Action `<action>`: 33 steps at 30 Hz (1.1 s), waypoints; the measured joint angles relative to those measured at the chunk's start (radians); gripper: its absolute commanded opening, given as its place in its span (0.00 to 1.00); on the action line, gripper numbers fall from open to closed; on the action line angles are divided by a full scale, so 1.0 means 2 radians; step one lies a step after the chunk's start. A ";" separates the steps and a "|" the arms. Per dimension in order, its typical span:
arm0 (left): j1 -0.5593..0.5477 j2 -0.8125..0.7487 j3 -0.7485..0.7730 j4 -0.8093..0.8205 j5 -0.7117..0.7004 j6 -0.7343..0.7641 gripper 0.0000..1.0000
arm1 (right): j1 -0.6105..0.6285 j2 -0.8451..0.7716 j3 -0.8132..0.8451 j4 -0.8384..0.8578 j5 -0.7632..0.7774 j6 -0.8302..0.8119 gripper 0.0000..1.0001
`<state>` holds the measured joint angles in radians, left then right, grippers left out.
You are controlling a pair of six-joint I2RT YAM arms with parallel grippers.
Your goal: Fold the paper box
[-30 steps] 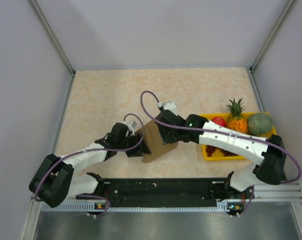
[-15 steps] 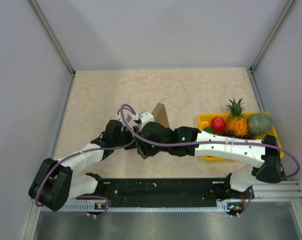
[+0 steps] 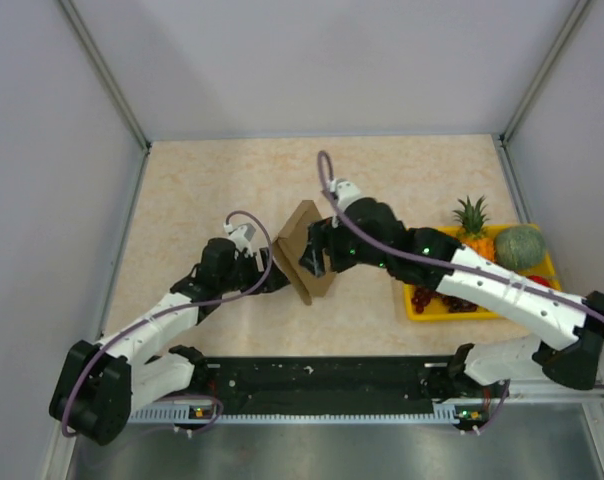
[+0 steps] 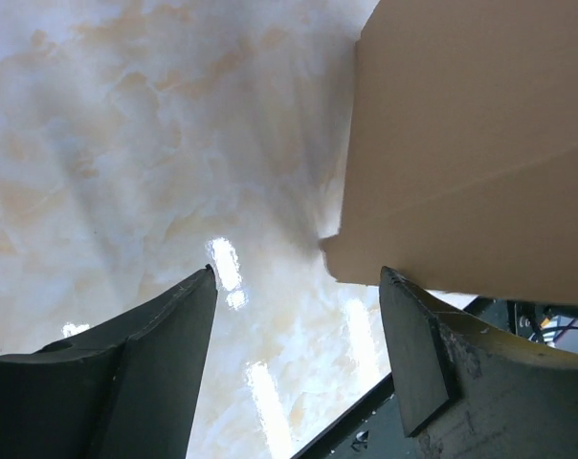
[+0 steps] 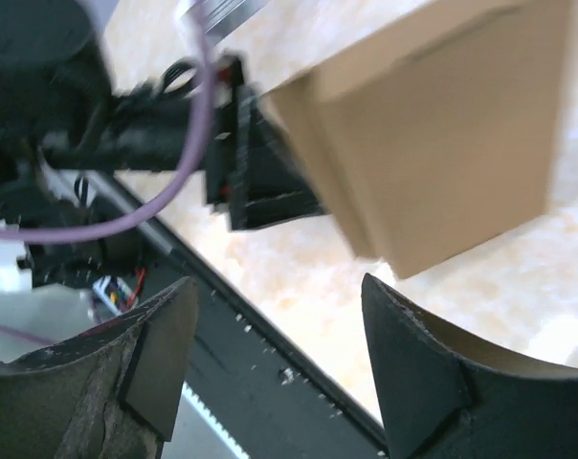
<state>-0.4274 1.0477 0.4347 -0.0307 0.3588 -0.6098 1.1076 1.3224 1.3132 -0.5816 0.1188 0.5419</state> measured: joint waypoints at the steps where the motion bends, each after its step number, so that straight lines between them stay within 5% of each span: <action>1: 0.000 0.000 0.003 -0.002 -0.001 0.006 0.76 | -0.023 -0.016 -0.009 0.004 -0.010 -0.004 0.74; 7: 0.000 0.009 0.008 0.035 0.016 0.046 0.79 | -0.167 -0.066 -0.062 0.051 -0.102 -0.036 0.77; 13: 0.000 0.036 0.012 0.102 0.040 0.053 0.79 | -0.243 -0.016 -0.117 0.117 -0.215 -0.048 0.74; 23: 0.000 0.013 0.003 0.124 0.027 -0.059 0.71 | -0.274 0.121 -0.087 0.122 -0.261 -0.048 0.75; 26: 0.003 -0.025 -0.006 0.106 0.003 -0.118 0.75 | -0.284 0.158 -0.049 0.097 -0.265 -0.099 0.79; 30: 0.013 -0.035 -0.006 0.075 -0.008 -0.174 0.75 | -0.281 0.190 -0.003 0.069 -0.258 -0.203 0.99; 33: 0.028 -0.034 -0.006 0.047 -0.006 -0.199 0.76 | -0.278 0.225 0.042 0.056 -0.267 -0.265 0.99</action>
<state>-0.3721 0.9806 0.4229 0.0624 0.3473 -1.0084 0.5510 1.7721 1.3968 -0.4686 -0.4145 0.0128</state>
